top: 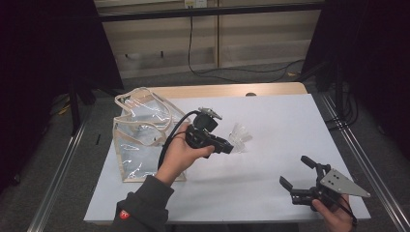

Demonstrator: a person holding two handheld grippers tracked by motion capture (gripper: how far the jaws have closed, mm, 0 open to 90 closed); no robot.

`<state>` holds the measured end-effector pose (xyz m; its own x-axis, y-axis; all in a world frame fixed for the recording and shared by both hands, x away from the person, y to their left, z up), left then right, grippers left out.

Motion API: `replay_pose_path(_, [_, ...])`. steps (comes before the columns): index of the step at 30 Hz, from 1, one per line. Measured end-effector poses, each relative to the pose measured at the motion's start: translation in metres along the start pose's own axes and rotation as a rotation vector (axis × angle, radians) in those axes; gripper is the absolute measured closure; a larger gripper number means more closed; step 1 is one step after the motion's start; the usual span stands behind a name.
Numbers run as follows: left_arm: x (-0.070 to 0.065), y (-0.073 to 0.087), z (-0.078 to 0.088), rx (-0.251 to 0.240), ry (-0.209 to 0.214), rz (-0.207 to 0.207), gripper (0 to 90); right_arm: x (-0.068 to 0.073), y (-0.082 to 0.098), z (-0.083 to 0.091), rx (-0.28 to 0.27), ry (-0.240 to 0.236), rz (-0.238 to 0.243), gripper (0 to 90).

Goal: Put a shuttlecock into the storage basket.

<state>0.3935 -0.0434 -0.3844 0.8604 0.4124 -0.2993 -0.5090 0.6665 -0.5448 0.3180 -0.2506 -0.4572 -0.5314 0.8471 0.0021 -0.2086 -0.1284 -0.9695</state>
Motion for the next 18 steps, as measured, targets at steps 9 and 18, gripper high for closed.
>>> replay_pose_path(9, [0.0012, -0.0006, 0.0030, 0.004, -0.006, -0.001, 65.3, -0.0001, 0.0006, 0.0000, 0.003, -0.001, -0.004, 0.9])
replay_pose_path(18, [0.0020, -0.0024, 0.0082, -0.003, -0.012, 0.001, 65.4, 0.0001, 0.0009, -0.0009, 0.005, -0.002, -0.003, 0.9])
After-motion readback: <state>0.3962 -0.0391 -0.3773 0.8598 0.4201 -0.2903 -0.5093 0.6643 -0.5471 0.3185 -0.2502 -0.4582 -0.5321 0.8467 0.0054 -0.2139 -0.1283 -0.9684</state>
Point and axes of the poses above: each handheld gripper's, and its own axes: z roughly backward along the jaws, y roughly out of its underside, x roughly to its left, the point moved 10 cm from there along -z, roughly forward along the jaws, and after that the axes turned 7 degrees about x, right-handed, at the moved point
